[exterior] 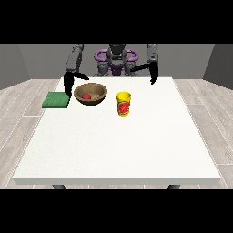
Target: Pick the cup and pour the ball into the bowl, then pick the bowl and place it on the pad
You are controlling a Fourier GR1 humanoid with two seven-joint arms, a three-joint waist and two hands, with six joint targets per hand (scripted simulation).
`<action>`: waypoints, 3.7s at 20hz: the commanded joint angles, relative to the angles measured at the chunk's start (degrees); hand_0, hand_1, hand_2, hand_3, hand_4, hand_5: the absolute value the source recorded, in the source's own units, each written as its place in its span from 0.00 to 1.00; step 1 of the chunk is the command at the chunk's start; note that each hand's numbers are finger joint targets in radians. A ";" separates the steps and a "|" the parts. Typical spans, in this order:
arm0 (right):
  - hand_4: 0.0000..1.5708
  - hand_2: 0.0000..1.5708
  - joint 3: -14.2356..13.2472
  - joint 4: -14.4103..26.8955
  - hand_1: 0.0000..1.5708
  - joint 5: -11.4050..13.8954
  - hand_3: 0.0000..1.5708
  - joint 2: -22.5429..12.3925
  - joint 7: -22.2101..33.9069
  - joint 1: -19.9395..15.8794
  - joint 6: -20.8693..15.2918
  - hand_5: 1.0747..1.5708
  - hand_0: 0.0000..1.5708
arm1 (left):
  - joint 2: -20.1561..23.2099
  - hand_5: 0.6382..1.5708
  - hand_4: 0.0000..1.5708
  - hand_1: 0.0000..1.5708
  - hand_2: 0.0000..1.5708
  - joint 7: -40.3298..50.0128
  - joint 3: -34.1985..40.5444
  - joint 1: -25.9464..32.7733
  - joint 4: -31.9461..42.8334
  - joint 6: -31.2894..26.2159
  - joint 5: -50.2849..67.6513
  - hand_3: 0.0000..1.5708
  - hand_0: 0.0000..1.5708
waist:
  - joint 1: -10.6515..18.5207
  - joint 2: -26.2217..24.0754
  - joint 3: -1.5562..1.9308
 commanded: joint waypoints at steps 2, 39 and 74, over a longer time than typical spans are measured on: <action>0.17 0.00 -0.31 6.29 0.00 -0.27 0.00 -0.03 -1.67 -2.78 -1.18 0.99 0.00 | 4.64 0.99 0.00 0.00 0.00 1.67 3.29 0.46 -2.46 -7.59 4.18 0.00 0.00 | 0.44 -1.05 0.10; 0.51 1.00 13.84 12.29 1.00 18.90 0.56 -8.47 32.42 -12.64 -25.31 0.99 1.00 | 5.98 0.82 0.64 0.00 0.00 -0.24 8.13 9.38 1.95 -10.57 6.13 0.00 0.00 | -2.86 -14.12 -0.06; 0.00 0.90 -5.37 18.69 0.78 10.40 0.83 -27.09 18.61 -14.63 -21.10 0.96 0.78 | 34.56 0.99 0.76 0.00 0.00 -10.94 32.24 2.27 9.93 -33.95 24.59 0.00 0.00 | 1.06 8.84 0.11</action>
